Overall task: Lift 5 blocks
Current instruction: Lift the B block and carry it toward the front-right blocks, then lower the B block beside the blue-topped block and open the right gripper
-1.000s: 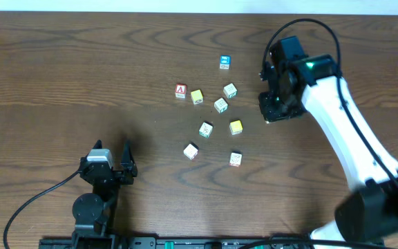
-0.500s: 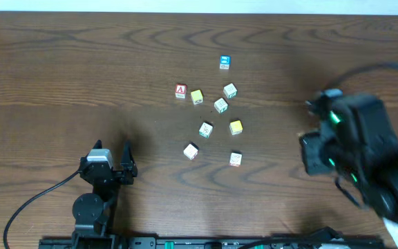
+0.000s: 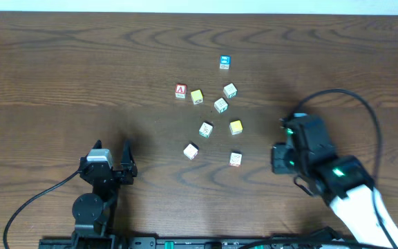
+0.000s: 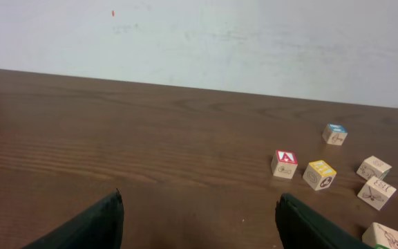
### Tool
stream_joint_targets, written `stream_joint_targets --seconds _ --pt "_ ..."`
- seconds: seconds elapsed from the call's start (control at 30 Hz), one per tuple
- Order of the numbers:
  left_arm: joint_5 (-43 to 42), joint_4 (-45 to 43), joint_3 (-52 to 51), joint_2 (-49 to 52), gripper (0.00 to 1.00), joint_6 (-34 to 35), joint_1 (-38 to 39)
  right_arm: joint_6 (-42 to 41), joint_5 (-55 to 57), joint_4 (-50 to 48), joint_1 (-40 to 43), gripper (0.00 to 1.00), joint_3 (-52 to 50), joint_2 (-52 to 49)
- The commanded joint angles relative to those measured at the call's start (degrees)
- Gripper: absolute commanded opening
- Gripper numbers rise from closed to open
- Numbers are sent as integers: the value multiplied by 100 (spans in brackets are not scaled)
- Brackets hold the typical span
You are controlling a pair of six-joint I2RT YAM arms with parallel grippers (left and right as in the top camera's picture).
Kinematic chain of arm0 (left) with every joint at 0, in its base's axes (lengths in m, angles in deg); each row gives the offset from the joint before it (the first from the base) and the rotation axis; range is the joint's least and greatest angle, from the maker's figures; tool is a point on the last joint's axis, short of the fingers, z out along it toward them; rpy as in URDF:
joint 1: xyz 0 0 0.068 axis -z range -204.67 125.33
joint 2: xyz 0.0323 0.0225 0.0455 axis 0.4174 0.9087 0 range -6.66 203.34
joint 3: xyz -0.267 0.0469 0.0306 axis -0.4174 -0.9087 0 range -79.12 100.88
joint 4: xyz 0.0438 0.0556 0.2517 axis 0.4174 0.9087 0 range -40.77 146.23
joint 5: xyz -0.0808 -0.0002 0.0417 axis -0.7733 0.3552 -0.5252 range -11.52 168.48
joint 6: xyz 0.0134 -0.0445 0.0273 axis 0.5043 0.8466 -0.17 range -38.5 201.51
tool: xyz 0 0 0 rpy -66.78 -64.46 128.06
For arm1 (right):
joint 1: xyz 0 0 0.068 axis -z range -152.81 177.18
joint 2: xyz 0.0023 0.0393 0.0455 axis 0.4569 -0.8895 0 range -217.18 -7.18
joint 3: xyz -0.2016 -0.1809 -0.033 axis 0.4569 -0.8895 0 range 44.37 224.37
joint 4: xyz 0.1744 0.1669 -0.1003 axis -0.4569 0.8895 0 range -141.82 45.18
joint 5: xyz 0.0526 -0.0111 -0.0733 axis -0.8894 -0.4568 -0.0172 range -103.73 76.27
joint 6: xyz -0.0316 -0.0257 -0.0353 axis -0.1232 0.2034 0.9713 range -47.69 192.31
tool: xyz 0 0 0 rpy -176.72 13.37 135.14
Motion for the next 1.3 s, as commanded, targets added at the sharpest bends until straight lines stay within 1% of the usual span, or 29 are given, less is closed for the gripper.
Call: stream_joint_targets --seconds 0.0,0.03,0.07,0.13,0.33,0.6,0.8,0.93,1.03,1.2,1.27 --pt "166 234 -85 -39 71 50 -22 -234 -367 -516 -28 17 -101 -697" --pt "166 234 -85 -39 71 50 -22 -234 -367 -715 -28 16 -101 -975" --pt "166 234 -85 -39 72 50 -22 -251 -369 -986 -28 14 -101 -1427" --pt "166 234 -85 -39 71 50 -22 -376 -369 -1158 -31 10 -101 -1834" --pt "166 234 -85 -39 71 50 -22 -625 -393 -1338 -59 8 -101 -2490" --pt "166 234 -85 -39 71 50 -22 -651 -409 -1322 -402 9 -101 -2570" --pt "166 234 -85 -39 71 50 -22 -907 -363 -1311 -833 11 -101 -2570" --pt "166 234 -85 -39 71 50 -22 -1008 -269 -1316 -955 12 -101 -2570" --pt "166 236 -85 -39 71 50 -22 -1001 -127 -1316 -960 15 -101 -2570" --pt "166 234 -85 -39 71 50 -22 -872 122 -1325 -960 23 -101 -2570" --pt "166 234 -85 -39 71 50 -22 -870 155 -1318 -960 24 -101 -2570"
